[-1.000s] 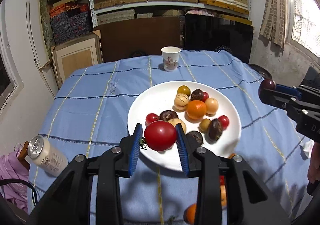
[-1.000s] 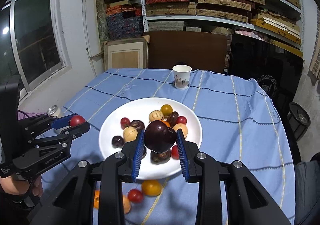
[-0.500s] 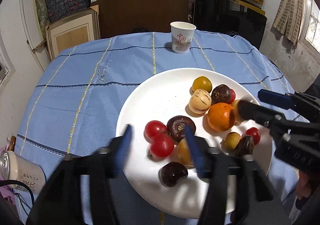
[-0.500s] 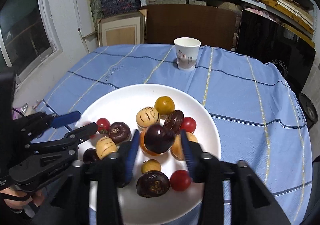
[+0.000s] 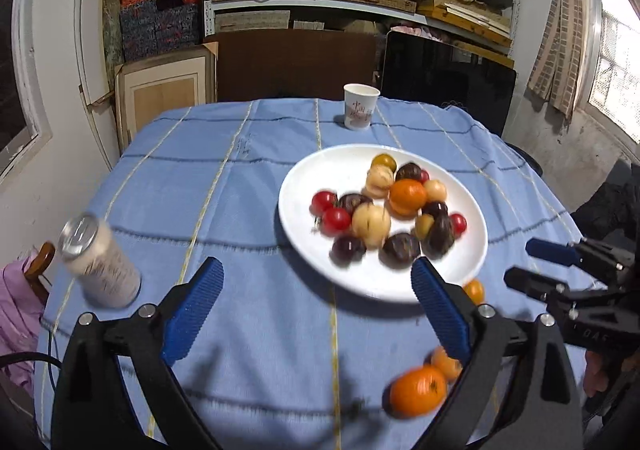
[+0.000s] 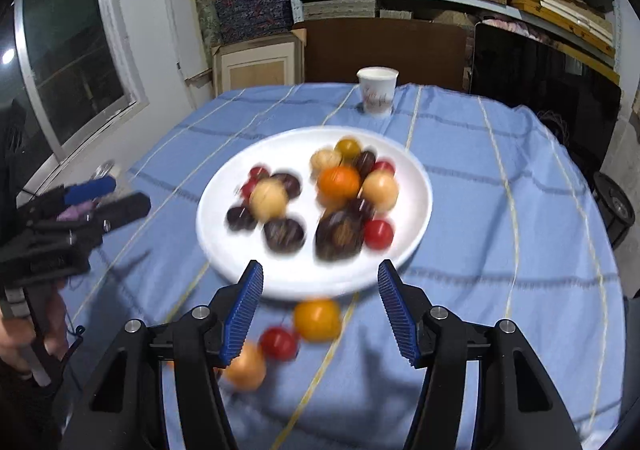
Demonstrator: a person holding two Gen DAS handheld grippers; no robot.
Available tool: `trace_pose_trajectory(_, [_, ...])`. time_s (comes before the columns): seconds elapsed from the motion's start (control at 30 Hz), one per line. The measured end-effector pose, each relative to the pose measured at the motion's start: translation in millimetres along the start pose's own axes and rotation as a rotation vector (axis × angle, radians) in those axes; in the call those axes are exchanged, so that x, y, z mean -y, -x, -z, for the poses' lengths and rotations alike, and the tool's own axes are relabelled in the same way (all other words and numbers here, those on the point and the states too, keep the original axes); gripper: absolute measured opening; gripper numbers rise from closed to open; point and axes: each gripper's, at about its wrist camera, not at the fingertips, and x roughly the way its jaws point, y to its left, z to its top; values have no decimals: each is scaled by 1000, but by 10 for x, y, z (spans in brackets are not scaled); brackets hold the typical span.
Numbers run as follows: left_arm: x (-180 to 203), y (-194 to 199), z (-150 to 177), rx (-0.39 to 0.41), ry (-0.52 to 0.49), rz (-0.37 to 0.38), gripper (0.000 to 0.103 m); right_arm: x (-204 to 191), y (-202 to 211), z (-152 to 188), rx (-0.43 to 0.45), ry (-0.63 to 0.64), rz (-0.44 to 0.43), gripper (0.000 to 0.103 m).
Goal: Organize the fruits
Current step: 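Grasp the speckled pale melon with the right tool while the left tool grasps an orange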
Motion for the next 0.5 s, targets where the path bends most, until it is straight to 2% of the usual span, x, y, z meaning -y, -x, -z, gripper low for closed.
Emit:
trace_pose_trajectory(0.13, [-64,133,382,-40,24,8,93,-311,-35,384,-36,69,-6,60])
trace_pose_trajectory(0.2, [-86,136,525,-66,30,9,93,-442,-112,494,-56,111,30,59])
trace_pose_trajectory(0.37, [-133,225,740,-88,42,3,93,-542,-247,585,-88,88,30,57])
trace_pose_trajectory(0.5, [-114,264,795,-87,33,1,93,-575,-272,548,-63,70,48,56])
